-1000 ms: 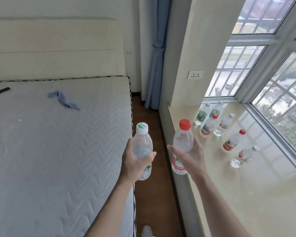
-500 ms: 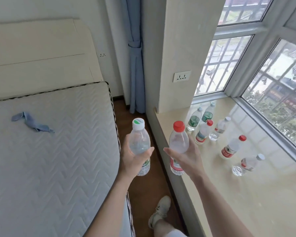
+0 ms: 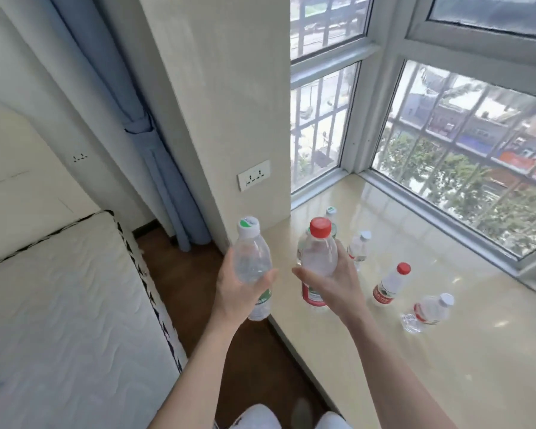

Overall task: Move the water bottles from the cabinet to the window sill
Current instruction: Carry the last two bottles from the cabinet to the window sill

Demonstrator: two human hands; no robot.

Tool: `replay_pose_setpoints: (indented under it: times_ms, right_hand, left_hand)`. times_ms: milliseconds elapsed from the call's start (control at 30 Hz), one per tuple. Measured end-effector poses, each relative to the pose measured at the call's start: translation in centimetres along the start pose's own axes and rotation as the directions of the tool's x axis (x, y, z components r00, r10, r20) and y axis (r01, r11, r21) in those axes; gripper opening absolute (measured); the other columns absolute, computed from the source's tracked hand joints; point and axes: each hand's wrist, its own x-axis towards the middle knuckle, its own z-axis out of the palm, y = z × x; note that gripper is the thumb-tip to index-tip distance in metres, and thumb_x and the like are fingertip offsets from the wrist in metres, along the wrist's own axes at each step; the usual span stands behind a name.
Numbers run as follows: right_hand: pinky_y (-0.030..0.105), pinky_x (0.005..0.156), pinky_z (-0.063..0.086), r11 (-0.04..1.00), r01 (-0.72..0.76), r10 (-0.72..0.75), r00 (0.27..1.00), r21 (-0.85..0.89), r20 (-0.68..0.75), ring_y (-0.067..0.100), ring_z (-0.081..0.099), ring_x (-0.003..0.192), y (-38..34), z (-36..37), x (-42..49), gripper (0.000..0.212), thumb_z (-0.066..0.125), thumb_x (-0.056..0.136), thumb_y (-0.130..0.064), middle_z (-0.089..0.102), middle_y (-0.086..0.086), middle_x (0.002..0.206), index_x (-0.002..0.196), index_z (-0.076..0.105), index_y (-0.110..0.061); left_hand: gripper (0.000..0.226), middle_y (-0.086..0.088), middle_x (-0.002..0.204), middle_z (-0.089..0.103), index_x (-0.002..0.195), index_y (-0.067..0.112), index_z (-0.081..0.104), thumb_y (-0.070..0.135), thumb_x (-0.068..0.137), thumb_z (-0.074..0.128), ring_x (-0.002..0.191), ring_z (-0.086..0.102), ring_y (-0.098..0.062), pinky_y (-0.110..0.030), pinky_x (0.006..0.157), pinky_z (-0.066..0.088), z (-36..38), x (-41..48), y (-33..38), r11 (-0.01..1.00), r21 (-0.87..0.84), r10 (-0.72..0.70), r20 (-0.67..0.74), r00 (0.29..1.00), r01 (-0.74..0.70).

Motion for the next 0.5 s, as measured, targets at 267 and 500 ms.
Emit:
replay_pose_setpoints:
  times_ms: [267, 500]
  right_hand:
    - [0.027, 0.076, 0.050, 0.974, -0.214, 0.226, 0.903, 0.073, -0.366, 0.001, 0.062, 0.090, 4.1, -6.7, 1.6, 0.047, 0.090, 0.065, -0.033, 0.065, -0.009, 0.095, 0.100, 0.059, -0.029]
    - [0.039, 0.087, 0.055, 0.913, -0.318, 0.408, 0.714, 0.255, -0.570, 0.013, 0.068, 0.101, 7.6, -9.5, -1.2, 0.054, 0.090, 0.061, -0.032, 0.071, -0.011, 0.104, 0.107, 0.062, -0.029]
  left_hand:
    - [0.051, 0.017, 0.099, 0.060, 0.108, 0.025, 0.056, 0.009, 0.069, 0.085, 0.090, 0.057, 0.014, -0.001, 0.069, 0.042, 9.7, 6.4, 2.1, 0.999, -0.013, 0.049, 0.415, 0.908, -0.048]
    - [0.058, 0.020, 0.106, 0.065, 0.114, 0.036, 0.054, 0.030, 0.067, 0.089, 0.104, 0.062, -0.001, -0.021, 0.082, 0.050, 16.1, 8.3, -0.6, 0.998, 0.031, 0.018, 0.733, 0.680, -0.060]
